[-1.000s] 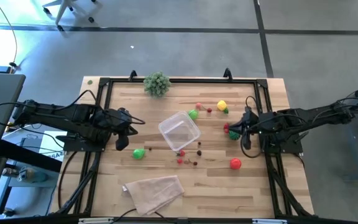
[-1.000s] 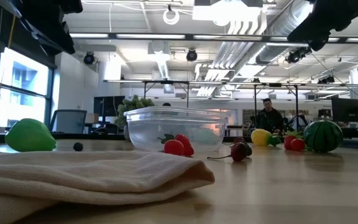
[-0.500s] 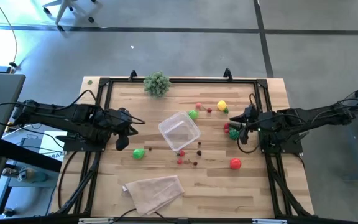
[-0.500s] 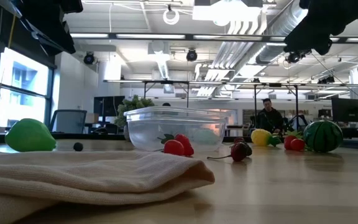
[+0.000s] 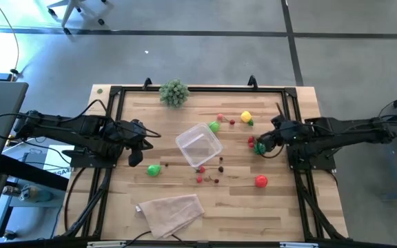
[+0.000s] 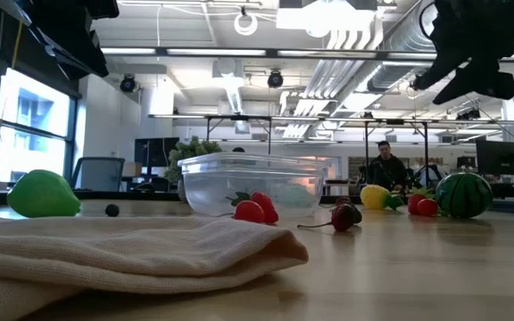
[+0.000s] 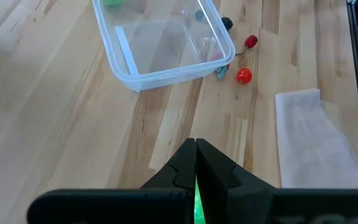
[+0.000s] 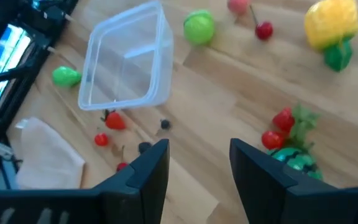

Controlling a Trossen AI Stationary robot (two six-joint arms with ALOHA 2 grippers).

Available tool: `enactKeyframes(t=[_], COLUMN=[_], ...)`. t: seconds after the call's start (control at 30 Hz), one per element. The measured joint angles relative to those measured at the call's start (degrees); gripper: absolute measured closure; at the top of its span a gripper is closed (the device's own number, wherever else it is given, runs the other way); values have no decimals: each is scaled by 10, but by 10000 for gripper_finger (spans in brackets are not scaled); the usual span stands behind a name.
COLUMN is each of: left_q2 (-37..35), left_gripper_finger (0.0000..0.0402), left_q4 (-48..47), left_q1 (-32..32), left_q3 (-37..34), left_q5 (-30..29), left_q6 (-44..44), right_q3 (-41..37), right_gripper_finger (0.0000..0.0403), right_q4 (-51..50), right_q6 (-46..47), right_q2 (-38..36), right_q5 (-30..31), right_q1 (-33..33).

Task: Pick and placing Produce into tupperware
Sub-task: Put the green watermelon into the transparent bin

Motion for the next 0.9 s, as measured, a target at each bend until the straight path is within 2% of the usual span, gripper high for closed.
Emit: enactKeyframes(t=[0.17, 0.37, 0.63, 0.9], left_q2=[0, 0, 0, 0], left_gripper_finger=[401, 401, 401, 401], left_q4=[0, 0, 0, 0], left_q1=[0, 0, 0, 0], left_q3=[0, 0, 0, 0], left_q5=[0, 0, 0, 0], left_q6=[0, 0, 0, 0], right_q3=[65, 139, 132, 131], right_gripper_finger=[242, 242, 242, 242], right_q4=[-40, -187, -188, -179], right_q6=[-19, 2, 24, 10], right_q2=[69, 170, 269, 305], right_q5=[-3, 41, 5, 15], right_q1=[0, -1, -1, 8])
